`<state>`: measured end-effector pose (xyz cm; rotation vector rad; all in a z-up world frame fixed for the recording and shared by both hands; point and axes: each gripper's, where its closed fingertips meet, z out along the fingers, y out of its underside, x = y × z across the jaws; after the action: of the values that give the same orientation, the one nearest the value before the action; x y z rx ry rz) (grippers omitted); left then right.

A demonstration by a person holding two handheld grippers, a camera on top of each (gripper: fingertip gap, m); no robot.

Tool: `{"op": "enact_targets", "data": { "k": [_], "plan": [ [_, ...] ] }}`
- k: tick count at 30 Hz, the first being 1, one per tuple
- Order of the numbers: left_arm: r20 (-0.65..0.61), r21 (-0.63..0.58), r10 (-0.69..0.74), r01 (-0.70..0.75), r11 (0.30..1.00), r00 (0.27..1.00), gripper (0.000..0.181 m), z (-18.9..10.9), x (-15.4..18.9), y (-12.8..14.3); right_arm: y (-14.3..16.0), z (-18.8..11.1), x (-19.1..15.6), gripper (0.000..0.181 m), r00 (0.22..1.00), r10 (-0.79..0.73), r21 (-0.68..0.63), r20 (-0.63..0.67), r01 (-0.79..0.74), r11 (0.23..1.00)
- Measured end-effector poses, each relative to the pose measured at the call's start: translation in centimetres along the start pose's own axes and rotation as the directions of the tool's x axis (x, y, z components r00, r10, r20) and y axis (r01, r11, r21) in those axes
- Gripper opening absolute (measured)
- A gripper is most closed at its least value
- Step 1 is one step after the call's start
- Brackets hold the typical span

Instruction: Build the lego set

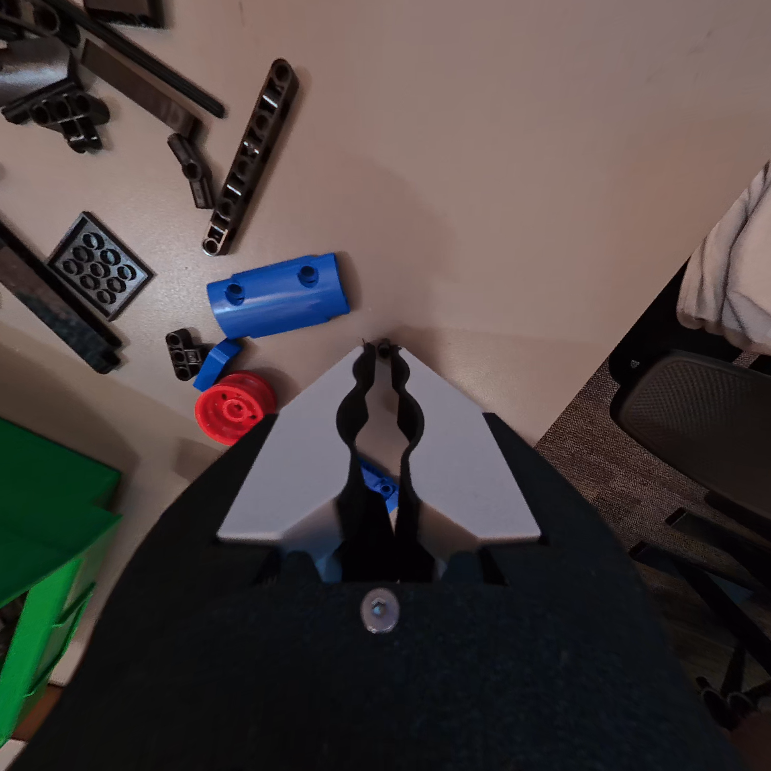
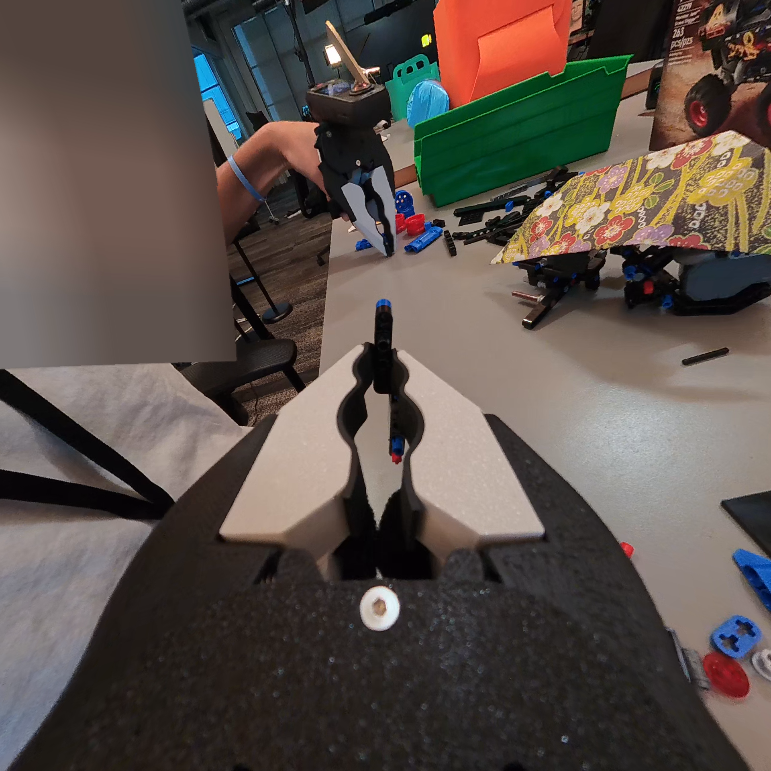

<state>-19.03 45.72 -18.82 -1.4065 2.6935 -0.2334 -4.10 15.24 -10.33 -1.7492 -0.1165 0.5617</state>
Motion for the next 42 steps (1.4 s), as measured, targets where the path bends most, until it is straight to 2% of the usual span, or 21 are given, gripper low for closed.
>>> {"op": "enact_targets", "data": {
  "k": [1, 5, 7, 10, 12, 15, 17, 19, 21, 23, 27, 34, 42],
  "plan": [
    [0.001, 0.005, 0.001, -0.001, 1.0, 1.0, 0.004, 0.0, 0.0, -0.1, 0.0, 0.0, 0.0, 0.006, 1.0, -0.001, 0.0, 0.0, 0.001, 1.0],
    [-0.003, 0.03, 0.019, -0.019, 0.999, 1.0, 0.003, -0.1, 0.3, -0.5, 0.0, 0.0, 0.0, 0.006, 1.0, -0.001, -0.001, 0.001, 0.001, 1.0],
    [-0.016, 0.086, 0.036, -0.035, 0.996, 0.999, 0.003, -0.5, 0.8, -1.4, 0.0, 0.0, 0.0, 0.006, 1.0, -0.001, -0.002, 0.001, 0.001, 1.0],
    [-0.022, 0.266, 0.061, -0.053, 0.963, 0.998, 0.003, -1.8, 1.6, -4.7, 0.0, 0.0, 0.0, 0.006, 1.0, 0.0, -0.002, 0.001, 0.0, 1.0],
    [-0.001, 0.418, 0.089, -0.08, 0.905, 0.996, 0.003, -3.0, 2.4, -7.9, 0.0, 0.0, 0.0, 0.006, 1.0, 0.003, -0.001, 0.0, -0.003, 1.0],
    [-0.076, 0.585, 0.119, -0.052, 0.809, 0.99, 0.003, -3.8, 5.3, -11.9, 0.0, 0.0, 0.1, 0.006, 1.0, 0.011, 0.002, 0.003, -0.011, 1.0],
    [-0.111, 0.524, 0.147, -0.068, 0.849, 0.983, 0.003, -1.9, 6.8, -11.9, -0.1, 0.0, 0.2, 0.006, 1.0, 0.017, 0.006, 0.003, -0.017, 1.0],
    [-0.081, 0.379, 0.145, -0.105, 0.92, 0.986, 0.003, 0.6, 6.8, -10.3, -0.1, -0.1, 0.2, 0.006, 1.0, 0.022, 0.009, 0.004, -0.022, 1.0],
    [-0.065, 0.272, 0.152, -0.129, 0.954, 0.986, 0.003, 1.5, 6.6, -8.8, -0.1, -0.1, 0.2, 0.006, 1.0, 0.023, 0.008, 0.004, -0.023, 1.0],
    [-0.056, 0.254, 0.152, -0.133, 0.958, 0.987, 0.003, 0.6, 6.4, -8.5, -0.1, 0.0, 0.2, 0.006, 1.0, 0.021, 0.005, 0.003, -0.021, 1.0],
    [0.011, 0.102, 0.174, -0.174, 0.979, 0.985, 0.003, -0.1, 5.2, -6.7, -0.1, 0.0, 0.2, 0.006, 1.0, 0.02, 0.004, 0.003, -0.02, 1.0],
    [-0.012, -0.093, 0.203, -0.203, 0.975, 0.979, 0.003, 0.1, 5.1, -4.6, -0.1, 0.0, 0.1, 0.006, 1.0, 0.019, 0.003, 0.006, -0.019, 1.0],
    [-0.023, -0.17, 0.215, -0.216, 0.962, 0.976, 0.003, 0.7, 4.7, -3.9, 0.0, 0.0, 0.0, 0.006, 1.0, 0.015, 0.001, 0.013, -0.015, 1.0]
  ]
}}
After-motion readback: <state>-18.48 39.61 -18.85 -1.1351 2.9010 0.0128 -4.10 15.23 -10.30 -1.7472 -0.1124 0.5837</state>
